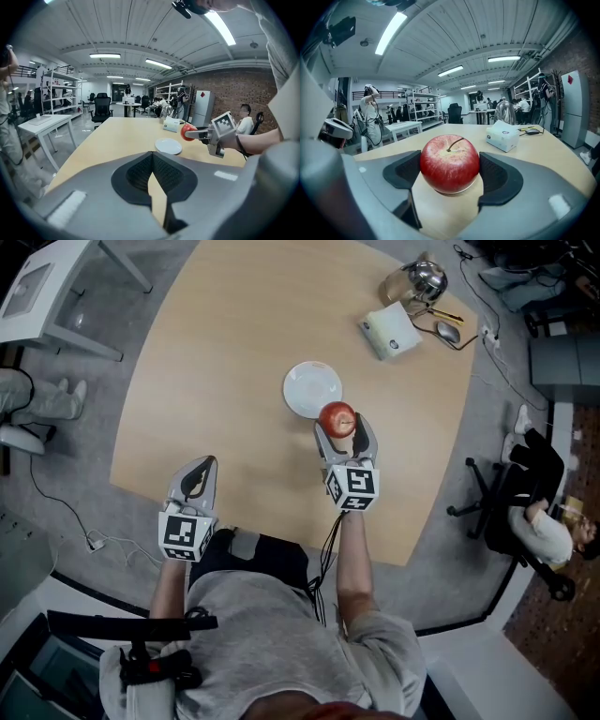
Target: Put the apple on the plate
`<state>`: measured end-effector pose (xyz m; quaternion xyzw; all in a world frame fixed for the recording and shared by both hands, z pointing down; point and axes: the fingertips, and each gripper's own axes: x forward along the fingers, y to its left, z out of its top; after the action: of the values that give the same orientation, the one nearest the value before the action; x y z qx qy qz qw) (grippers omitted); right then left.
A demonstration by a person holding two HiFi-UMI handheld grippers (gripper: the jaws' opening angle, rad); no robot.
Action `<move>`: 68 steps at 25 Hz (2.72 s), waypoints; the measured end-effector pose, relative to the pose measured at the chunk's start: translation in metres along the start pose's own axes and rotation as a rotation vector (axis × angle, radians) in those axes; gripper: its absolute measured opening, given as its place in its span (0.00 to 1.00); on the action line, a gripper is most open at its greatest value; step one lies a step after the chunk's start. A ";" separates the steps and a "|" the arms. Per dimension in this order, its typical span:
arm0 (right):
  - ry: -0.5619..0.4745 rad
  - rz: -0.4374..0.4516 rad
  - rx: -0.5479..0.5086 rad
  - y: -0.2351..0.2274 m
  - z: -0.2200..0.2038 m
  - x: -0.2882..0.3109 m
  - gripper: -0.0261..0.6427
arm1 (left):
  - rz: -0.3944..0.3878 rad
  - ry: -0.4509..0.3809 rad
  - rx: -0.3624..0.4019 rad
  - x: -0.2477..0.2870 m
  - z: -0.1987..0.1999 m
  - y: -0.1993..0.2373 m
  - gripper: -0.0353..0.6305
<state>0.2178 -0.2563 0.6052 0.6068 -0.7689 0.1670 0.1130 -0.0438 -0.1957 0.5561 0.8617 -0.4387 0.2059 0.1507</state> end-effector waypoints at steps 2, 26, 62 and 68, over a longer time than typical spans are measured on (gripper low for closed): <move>0.006 0.005 -0.002 -0.001 -0.001 0.005 0.62 | 0.006 0.006 -0.006 0.002 -0.001 0.002 0.08; 0.039 0.091 -0.034 -0.012 -0.020 0.063 0.62 | 0.066 0.049 -0.055 0.030 -0.021 0.004 0.08; 0.096 0.128 -0.076 -0.007 -0.038 0.094 0.63 | 0.101 0.063 -0.096 0.032 -0.028 0.012 0.08; 0.089 0.118 -0.069 -0.009 -0.035 0.093 0.64 | 0.102 0.049 -0.092 0.027 -0.024 0.015 0.08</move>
<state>0.2037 -0.3277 0.6736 0.5479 -0.8029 0.1736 0.1580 -0.0468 -0.2123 0.5909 0.8251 -0.4873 0.2139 0.1898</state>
